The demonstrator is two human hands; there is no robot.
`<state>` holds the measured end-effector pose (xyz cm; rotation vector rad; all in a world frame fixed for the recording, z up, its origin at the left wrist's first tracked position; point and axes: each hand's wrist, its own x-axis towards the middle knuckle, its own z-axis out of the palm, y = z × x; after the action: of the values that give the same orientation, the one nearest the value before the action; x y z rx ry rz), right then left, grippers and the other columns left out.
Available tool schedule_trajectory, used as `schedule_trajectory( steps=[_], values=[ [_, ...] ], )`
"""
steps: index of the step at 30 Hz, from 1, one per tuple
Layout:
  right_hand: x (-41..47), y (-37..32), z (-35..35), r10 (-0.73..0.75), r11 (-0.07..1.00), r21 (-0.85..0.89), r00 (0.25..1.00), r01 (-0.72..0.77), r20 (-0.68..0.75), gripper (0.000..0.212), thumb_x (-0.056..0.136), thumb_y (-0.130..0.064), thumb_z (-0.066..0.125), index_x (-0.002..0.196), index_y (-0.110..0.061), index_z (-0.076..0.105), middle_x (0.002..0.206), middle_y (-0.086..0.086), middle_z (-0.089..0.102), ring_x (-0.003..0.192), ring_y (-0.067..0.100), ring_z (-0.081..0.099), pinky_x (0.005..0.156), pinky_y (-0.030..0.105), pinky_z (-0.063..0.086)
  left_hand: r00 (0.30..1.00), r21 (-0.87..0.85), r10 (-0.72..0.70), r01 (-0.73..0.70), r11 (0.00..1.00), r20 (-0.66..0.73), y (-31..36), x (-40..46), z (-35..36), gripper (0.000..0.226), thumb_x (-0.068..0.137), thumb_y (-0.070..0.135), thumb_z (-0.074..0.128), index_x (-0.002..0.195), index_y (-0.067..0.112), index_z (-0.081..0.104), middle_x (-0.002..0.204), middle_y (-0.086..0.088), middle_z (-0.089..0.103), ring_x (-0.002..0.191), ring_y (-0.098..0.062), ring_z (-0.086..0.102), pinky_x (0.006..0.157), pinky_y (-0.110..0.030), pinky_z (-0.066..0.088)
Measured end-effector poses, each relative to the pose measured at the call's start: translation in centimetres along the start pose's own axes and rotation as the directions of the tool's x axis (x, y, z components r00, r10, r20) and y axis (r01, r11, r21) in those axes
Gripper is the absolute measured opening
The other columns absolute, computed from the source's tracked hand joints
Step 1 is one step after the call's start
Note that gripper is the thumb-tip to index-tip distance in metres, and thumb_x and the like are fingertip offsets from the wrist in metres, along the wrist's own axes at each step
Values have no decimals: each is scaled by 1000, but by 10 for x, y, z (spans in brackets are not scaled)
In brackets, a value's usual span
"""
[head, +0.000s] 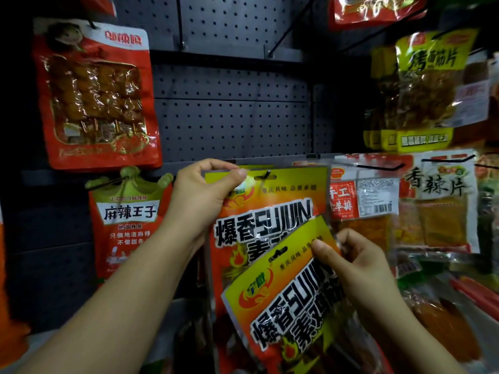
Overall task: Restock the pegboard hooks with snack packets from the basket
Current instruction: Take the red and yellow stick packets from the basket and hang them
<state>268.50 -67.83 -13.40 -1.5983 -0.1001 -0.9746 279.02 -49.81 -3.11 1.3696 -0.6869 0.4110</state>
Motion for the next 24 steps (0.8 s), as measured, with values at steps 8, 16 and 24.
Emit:
schedule_trajectory(
  steps=[8,16,24],
  values=[
    [20,25,14,71,997,25,997,-71,20,34,85,-14,67,61,-14,42,42,-12,51,39,-5,48,41,8,39,1000,-7,-21,21,1000,-19,-28,13,-4,13,74,16,77,83,18,68,80,-3,73,69,-11,69,66,-24,56],
    [45,40,33,97,995,8,995,-98,31,36,87,-13,66,59,-16,44,40,-12,50,35,-6,44,39,8,35,991,4,-56,57,998,-121,-62,30,-4,15,79,10,73,73,20,64,62,11,71,57,0,66,52,-15,51],
    [46,42,34,172,985,-34,983,-170,71,29,87,-24,66,68,-8,50,74,24,64,70,25,61,64,34,47,978,130,-40,68,989,-206,-85,63,0,16,79,14,74,74,25,63,75,9,69,67,-6,66,66,-27,51]
  ],
)
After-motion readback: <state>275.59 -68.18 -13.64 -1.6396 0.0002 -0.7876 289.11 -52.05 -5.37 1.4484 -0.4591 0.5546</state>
